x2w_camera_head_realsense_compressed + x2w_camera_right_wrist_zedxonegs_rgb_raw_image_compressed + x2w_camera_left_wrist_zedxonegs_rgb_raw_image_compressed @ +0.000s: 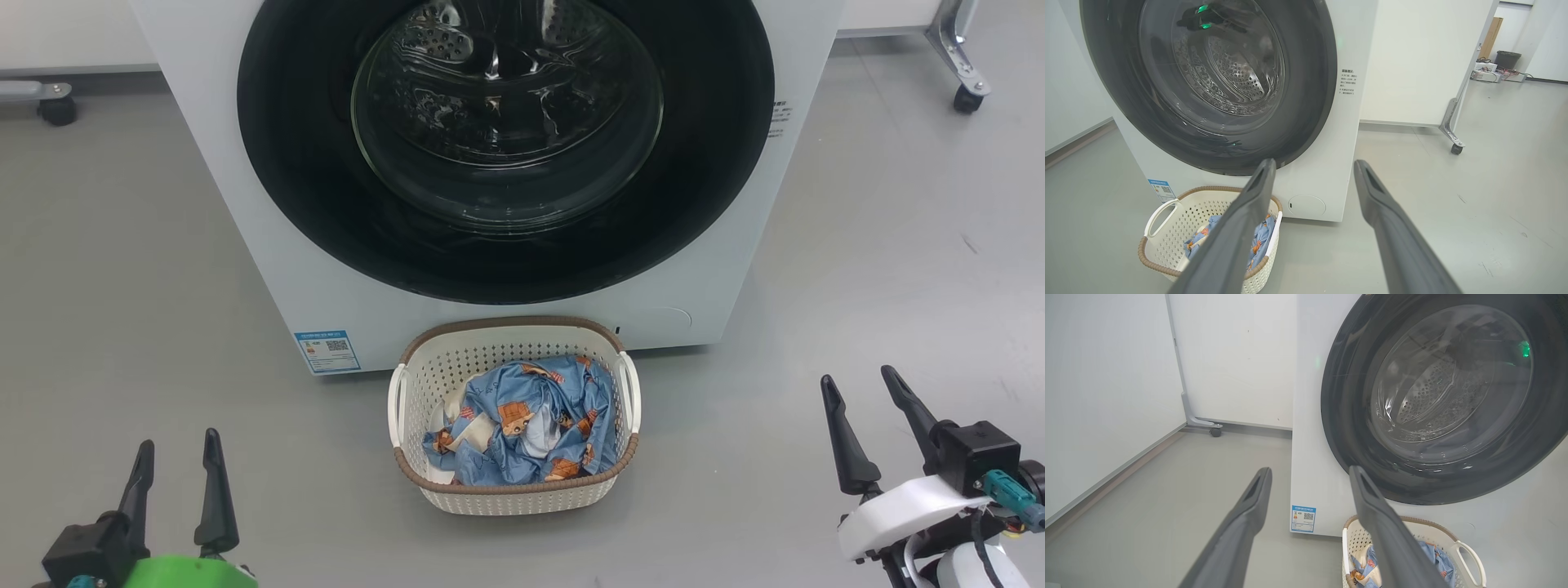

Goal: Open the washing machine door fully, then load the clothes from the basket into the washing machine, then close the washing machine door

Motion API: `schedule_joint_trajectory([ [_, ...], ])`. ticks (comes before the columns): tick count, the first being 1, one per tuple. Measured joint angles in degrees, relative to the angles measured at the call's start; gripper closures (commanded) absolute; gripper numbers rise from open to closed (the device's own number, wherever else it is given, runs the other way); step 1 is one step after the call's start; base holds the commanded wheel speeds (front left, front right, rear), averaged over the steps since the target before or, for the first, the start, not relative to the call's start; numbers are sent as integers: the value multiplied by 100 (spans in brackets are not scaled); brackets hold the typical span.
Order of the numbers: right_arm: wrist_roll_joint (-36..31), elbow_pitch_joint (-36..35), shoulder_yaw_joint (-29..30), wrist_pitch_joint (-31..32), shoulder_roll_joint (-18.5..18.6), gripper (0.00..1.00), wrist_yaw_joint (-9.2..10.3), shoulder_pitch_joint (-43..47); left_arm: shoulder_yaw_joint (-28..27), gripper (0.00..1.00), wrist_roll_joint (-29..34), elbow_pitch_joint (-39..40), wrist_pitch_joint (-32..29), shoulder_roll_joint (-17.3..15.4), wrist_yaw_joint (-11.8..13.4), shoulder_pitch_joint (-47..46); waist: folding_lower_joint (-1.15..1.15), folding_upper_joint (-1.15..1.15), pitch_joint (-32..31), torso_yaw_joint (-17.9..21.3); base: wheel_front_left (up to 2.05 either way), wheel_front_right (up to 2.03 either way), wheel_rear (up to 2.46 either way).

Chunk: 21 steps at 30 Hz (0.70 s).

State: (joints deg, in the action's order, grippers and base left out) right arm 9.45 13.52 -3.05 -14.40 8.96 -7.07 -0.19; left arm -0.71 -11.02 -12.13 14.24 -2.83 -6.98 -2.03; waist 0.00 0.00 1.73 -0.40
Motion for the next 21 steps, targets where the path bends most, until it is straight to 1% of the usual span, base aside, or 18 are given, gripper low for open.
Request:
schedule_joint_trajectory([
  [13, -36, 26, 24, 0, -31, 0, -1, -1, -31, 0, 10, 1, 0, 18, 0, 0, 0, 0, 7, -1, 0, 0, -1],
  [21, -35, 31, -8, 0, -42, 0, -1, -1, -13, 0, 47, 10, 0, 25, 0, 0, 0, 0, 30, 9, 15, 15, -30],
])
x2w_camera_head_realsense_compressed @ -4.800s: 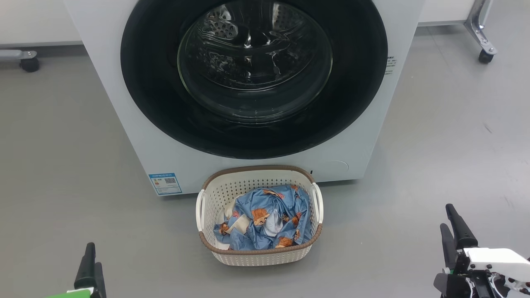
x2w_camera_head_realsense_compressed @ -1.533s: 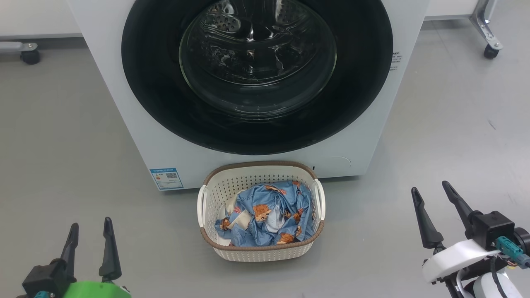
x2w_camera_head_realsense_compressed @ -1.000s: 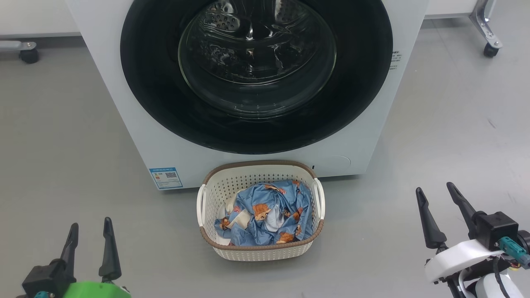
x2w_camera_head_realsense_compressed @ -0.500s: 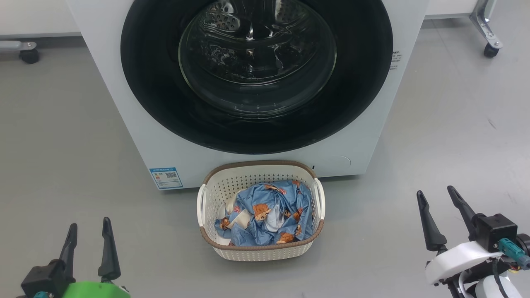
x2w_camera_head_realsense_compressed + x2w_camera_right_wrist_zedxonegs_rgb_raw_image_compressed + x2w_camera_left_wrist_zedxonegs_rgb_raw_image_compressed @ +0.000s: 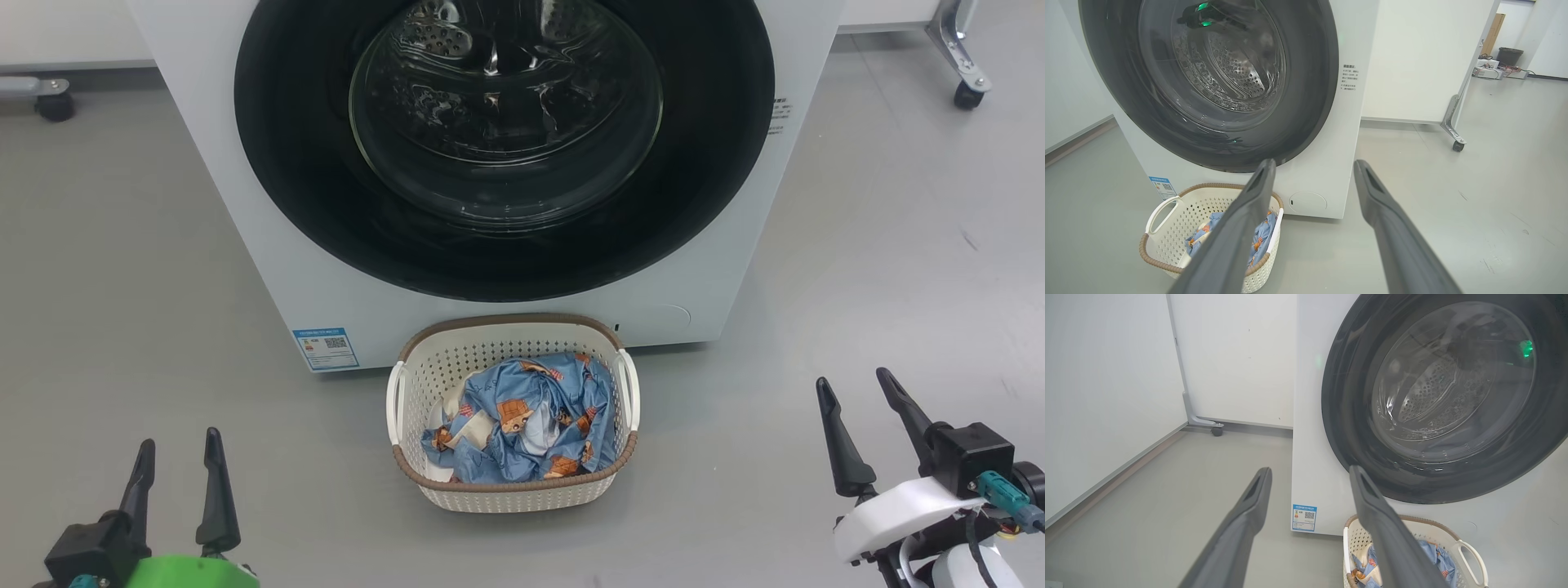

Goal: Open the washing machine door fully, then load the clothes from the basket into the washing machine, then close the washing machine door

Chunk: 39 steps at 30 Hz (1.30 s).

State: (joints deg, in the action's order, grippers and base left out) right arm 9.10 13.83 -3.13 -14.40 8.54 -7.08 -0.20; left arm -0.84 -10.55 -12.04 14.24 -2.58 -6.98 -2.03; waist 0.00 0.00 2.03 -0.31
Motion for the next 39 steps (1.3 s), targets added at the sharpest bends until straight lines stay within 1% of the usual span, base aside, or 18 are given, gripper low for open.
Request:
schedule_joint_trajectory([
  [13, 1, 1, -23, 0, -5, 0, 0, -1, 18, 0, 0, 48, 15, 3, 0, -1, 0, 0, 63, 19, 40, 40, -80],
  [30, 3, 1, -56, 0, 2, 0, 0, -7, -12, 0, -63, 93, 15, 24, 0, -5, 0, 0, 129, 3, 68, 68, -136],
  [39, 5, 19, -76, 0, 8, 0, 0, -8, 45, 0, -65, 82, 15, 27, 0, -5, 0, 0, 106, 5, 50, 50, -101],
])
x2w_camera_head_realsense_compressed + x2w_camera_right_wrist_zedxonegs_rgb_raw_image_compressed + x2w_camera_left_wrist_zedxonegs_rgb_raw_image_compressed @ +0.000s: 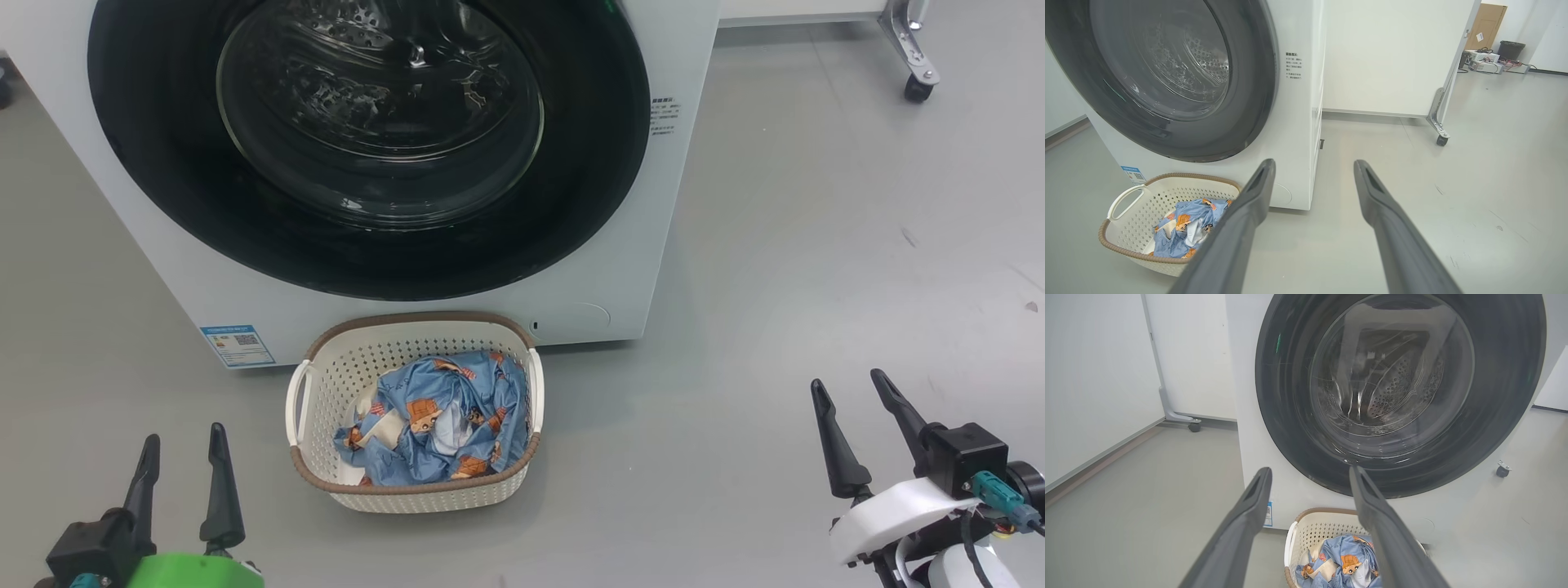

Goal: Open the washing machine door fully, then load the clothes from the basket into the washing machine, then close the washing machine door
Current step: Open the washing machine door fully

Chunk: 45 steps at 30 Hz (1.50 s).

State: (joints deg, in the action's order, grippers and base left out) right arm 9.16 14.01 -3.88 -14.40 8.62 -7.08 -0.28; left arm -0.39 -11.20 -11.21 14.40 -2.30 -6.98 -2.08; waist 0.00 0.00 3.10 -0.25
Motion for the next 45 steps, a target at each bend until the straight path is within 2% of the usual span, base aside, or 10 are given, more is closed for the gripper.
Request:
schedule_joint_trajectory([
  [40, 52, 5, -25, 0, 10, 0, 0, 1, 11, 0, -46, -30, 0, 2, -1, 5, 0, 0, -86, -9, 7, 7, -15],
  [41, 60, 5, -27, 0, 11, 11, 0, 1, 11, 0, -46, -30, 0, 2, 0, 5, 0, 0, -84, -9, 0, 0, 0],
  [42, 84, 7, -47, 0, 12, 100, 0, 1, 11, 0, -46, -30, 0, 2, -1, 5, 0, 0, -82, -10, 0, 0, 0],
  [45, 198, 15, -113, 0, -1, 100, 0, 2, 12, 0, -46, -30, 0, 2, 0, 5, 0, 0, -78, -16, 0, 0, 0],
])
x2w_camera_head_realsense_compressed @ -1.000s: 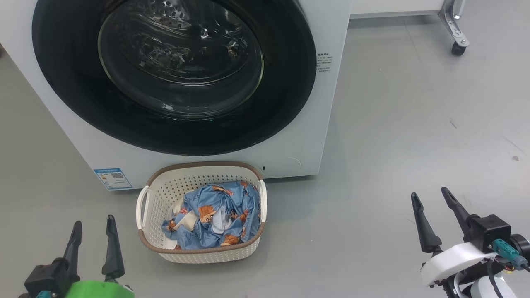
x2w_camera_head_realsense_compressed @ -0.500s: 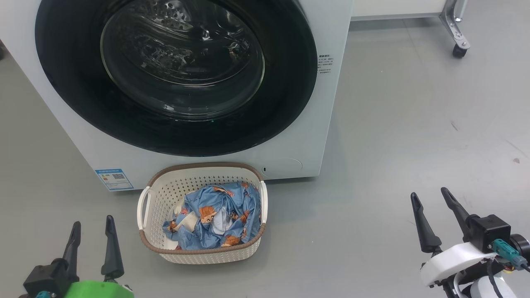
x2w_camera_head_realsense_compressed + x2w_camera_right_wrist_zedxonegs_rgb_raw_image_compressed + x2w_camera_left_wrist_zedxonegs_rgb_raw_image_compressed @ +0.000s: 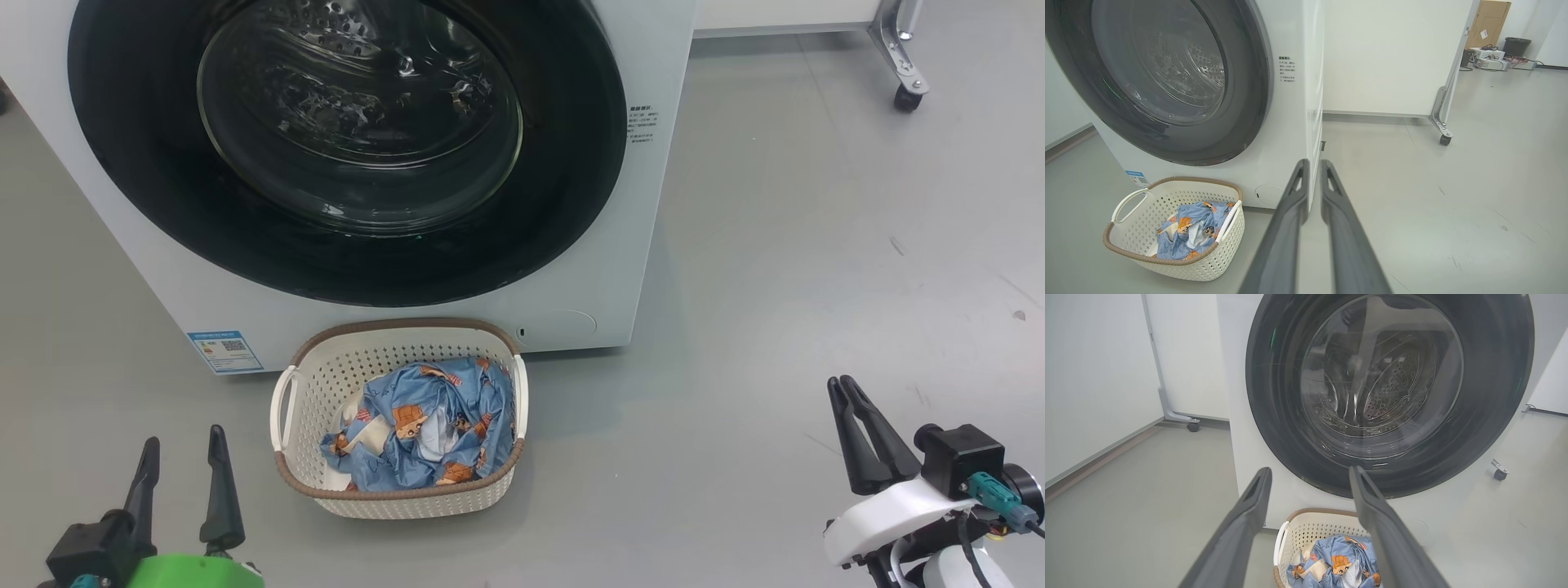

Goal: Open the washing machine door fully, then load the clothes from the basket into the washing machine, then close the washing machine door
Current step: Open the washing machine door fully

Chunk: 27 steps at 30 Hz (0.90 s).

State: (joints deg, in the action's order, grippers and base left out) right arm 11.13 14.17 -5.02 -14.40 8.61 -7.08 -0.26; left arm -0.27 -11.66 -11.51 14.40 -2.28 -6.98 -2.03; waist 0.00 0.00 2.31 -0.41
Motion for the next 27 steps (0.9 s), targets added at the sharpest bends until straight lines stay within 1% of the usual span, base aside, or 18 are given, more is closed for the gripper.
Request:
schedule_joint_trajectory([
  [18, 71, -24, -11, 0, 7, 100, 0, -1, 1, 0, -15, 4, 0, 1, -1, -1, 0, 0, 37, -20, 0, 0, 0],
  [23, 447, -51, 162, 0, -164, 100, 0, -1, -2, 0, -15, 5, 0, 1, -1, -1, 0, 0, 45, -30, 0, 0, 0],
  [27, 648, -41, 294, 0, -227, 100, 0, -1, -8, 0, -15, 5, 0, 1, -1, -1, 0, 0, 45, -42, 0, 0, 0],
])
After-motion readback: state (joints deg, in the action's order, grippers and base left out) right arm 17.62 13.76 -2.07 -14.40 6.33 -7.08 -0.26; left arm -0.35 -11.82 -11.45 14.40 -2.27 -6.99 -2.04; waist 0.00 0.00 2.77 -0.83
